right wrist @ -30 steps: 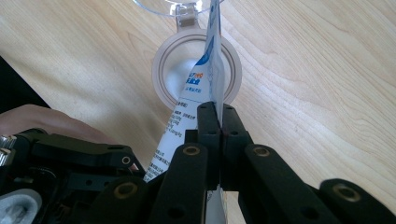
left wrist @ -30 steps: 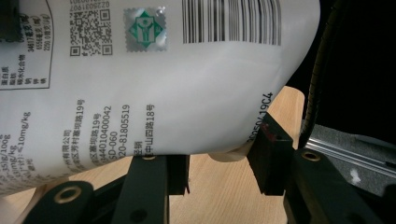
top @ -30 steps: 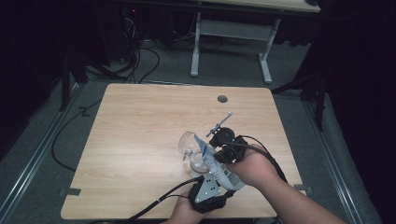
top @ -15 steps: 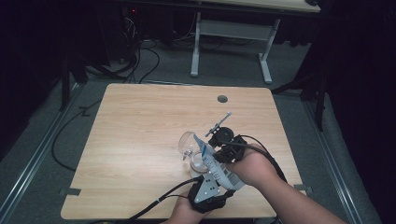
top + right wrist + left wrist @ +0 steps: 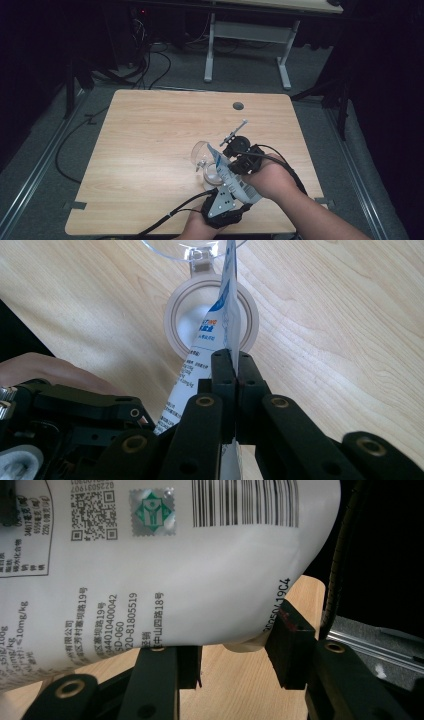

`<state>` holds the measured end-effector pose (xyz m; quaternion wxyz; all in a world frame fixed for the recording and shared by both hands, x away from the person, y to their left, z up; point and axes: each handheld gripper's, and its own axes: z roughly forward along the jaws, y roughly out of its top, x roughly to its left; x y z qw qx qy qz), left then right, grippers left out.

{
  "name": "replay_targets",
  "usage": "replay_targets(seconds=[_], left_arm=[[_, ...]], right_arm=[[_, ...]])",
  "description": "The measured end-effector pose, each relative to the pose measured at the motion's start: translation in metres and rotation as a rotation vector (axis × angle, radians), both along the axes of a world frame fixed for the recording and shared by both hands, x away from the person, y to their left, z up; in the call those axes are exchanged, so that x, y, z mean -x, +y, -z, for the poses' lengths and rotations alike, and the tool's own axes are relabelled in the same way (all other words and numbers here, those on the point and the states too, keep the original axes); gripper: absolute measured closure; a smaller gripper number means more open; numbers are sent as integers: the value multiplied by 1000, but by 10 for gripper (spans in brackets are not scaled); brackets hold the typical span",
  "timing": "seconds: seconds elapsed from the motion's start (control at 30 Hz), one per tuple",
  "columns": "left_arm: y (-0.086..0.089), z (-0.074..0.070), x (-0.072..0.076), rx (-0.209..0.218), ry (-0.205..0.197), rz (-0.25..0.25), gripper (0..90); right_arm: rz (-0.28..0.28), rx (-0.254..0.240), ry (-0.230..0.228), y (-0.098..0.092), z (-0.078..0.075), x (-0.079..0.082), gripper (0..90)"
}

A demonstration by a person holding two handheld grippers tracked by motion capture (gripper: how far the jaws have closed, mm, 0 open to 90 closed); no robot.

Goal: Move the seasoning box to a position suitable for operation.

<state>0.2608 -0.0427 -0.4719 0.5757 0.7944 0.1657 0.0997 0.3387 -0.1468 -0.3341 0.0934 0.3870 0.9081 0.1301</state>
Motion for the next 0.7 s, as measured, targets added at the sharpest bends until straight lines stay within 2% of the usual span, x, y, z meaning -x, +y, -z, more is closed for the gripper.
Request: replay_targets(seconds=[0.7], left_arm=[[1,1,0,10,6,0,605]], right_arm=[[-9,-1,-3,3,1,-2,900]])
